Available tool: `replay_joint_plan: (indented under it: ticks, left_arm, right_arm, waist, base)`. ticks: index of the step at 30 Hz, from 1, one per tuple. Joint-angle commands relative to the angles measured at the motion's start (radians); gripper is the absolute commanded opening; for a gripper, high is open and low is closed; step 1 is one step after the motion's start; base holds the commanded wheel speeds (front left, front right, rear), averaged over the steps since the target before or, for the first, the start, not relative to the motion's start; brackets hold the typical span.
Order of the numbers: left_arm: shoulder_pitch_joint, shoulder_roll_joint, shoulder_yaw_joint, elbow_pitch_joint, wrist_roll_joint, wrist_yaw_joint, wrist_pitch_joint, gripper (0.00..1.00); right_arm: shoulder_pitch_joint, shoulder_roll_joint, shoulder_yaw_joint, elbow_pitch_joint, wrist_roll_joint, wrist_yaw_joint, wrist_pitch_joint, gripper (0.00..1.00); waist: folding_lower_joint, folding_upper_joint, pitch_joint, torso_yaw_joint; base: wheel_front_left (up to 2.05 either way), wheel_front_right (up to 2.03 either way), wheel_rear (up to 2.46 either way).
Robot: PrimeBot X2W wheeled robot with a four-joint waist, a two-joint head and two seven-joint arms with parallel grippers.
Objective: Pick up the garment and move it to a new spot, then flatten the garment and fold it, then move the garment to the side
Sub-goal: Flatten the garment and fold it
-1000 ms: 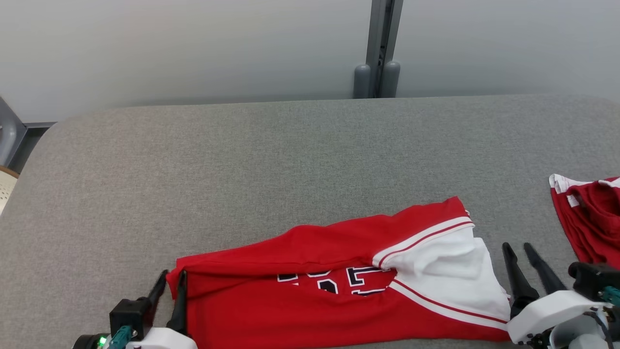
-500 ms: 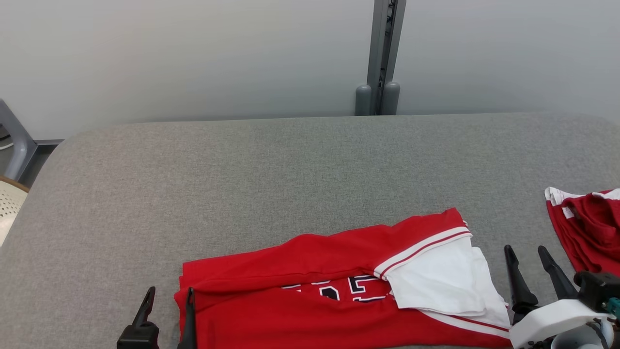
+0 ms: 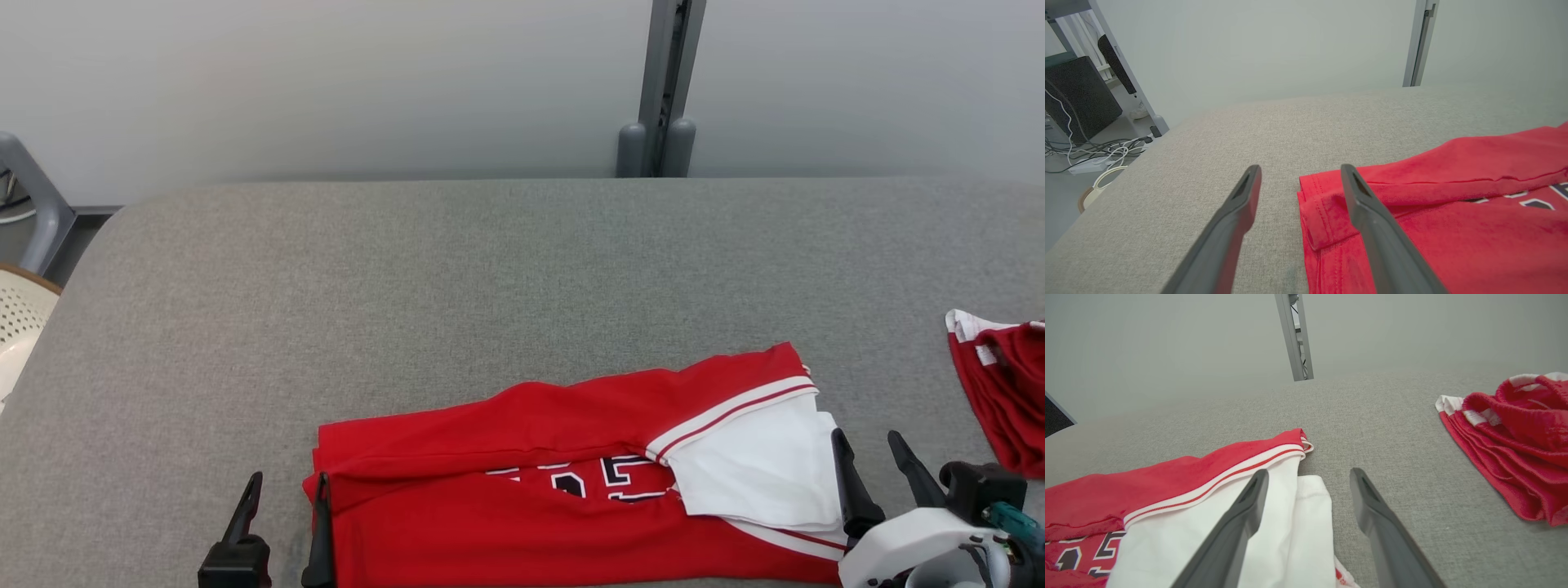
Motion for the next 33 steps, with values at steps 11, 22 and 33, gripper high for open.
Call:
replay_joint_plan:
  ticks: [11,22,33]
  left_arm:
    - [-0.074,0.003,-0.029,-0.003,-0.029,0.017,-0.001,1.00]
    - [-0.095,0.002,-0.051,0.000,-0.051,0.018,-0.001,1.00]
    - [-0.097,0.002,-0.059,0.002,-0.060,0.011,-0.001,1.00]
  right_arm:
    - [-0.153,-0.002,0.095,0.230,0.063,0.000,0.015,1.00]
    - [-0.181,-0.002,0.244,0.317,0.189,0.003,0.085,0.57]
    - [-0.229,-0.086,0.168,0.390,0.208,-0.007,0.008,0.00]
  waist:
    - [0.0000,-0.0001,0.108,0.050]
    - [0.0000,-0.0001,0.130,0.056]
    - [0.0000,-0.0001,0.126,0.045]
  base:
    - [0.00,0.00,0.00]
    - [0.00,0.00,0.00]
    - [0.00,0.00,0.00]
